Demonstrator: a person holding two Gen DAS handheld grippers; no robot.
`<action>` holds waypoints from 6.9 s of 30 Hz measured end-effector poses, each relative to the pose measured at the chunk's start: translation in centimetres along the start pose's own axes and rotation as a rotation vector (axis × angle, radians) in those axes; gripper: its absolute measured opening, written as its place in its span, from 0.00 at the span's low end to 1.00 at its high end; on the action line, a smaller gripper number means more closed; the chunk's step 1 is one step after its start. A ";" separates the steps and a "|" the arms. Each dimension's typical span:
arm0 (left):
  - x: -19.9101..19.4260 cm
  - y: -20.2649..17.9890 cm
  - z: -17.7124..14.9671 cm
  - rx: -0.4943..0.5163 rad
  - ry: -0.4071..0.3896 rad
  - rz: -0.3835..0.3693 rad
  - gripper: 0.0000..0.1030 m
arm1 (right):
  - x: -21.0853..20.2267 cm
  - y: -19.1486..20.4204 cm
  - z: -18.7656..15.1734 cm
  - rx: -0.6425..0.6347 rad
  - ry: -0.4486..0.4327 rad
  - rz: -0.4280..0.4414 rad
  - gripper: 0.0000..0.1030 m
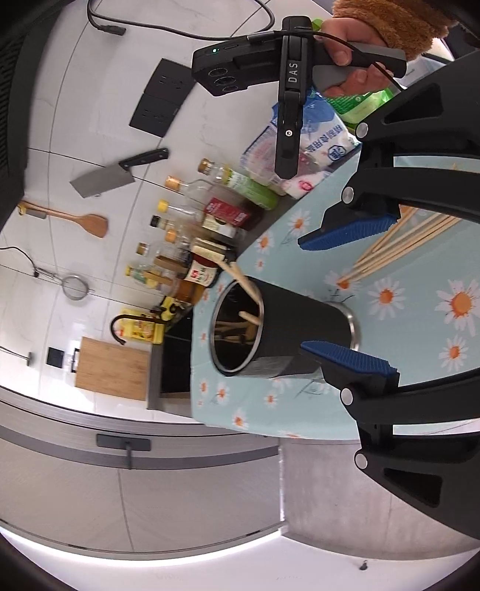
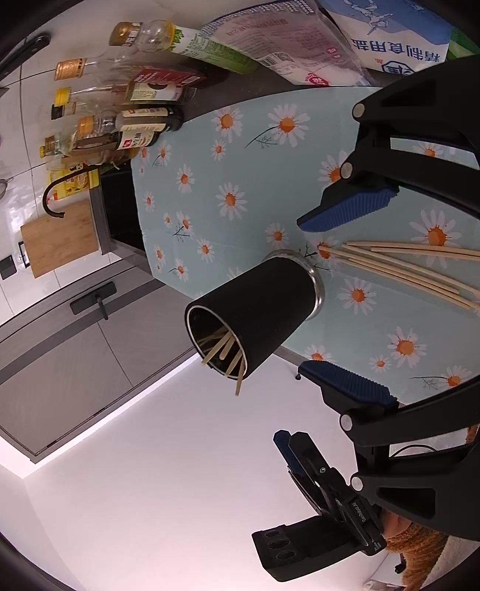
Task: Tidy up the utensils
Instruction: 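Move the open left tool back down toward the chopstick pile, then align the left tool fingers over a single wooden chopstick, then close the left tool on one chopstick, then lift the chopstick with the left tool and carry it over the holder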
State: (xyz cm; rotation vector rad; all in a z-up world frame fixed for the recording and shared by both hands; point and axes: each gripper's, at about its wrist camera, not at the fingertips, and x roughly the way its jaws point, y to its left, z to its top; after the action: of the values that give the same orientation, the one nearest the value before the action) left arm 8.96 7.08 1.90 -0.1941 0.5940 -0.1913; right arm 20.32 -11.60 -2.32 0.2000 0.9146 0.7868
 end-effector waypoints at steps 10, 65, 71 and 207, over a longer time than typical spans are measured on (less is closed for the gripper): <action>2.2 0.5 -2.7 -0.036 0.132 0.012 0.54 | 4.7 -1.8 -2.3 -0.016 0.235 -0.050 0.49; 6.6 1.4 -8.3 -0.101 0.472 -0.044 0.54 | 17.8 -1.0 -4.7 -0.095 0.836 -0.327 0.08; 7.2 1.3 -8.5 -0.120 0.488 -0.039 0.54 | 19.4 1.3 -5.1 -0.186 0.883 -0.453 0.09; -2.0 1.7 13.5 -0.048 -0.195 -0.037 0.04 | -0.9 12.0 16.2 -0.114 -0.205 0.111 0.06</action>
State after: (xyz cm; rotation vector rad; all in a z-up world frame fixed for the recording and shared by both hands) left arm 15.22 10.86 13.50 -0.2670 0.4012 -0.1918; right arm 26.28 -1.07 13.86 0.2280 0.6672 0.9008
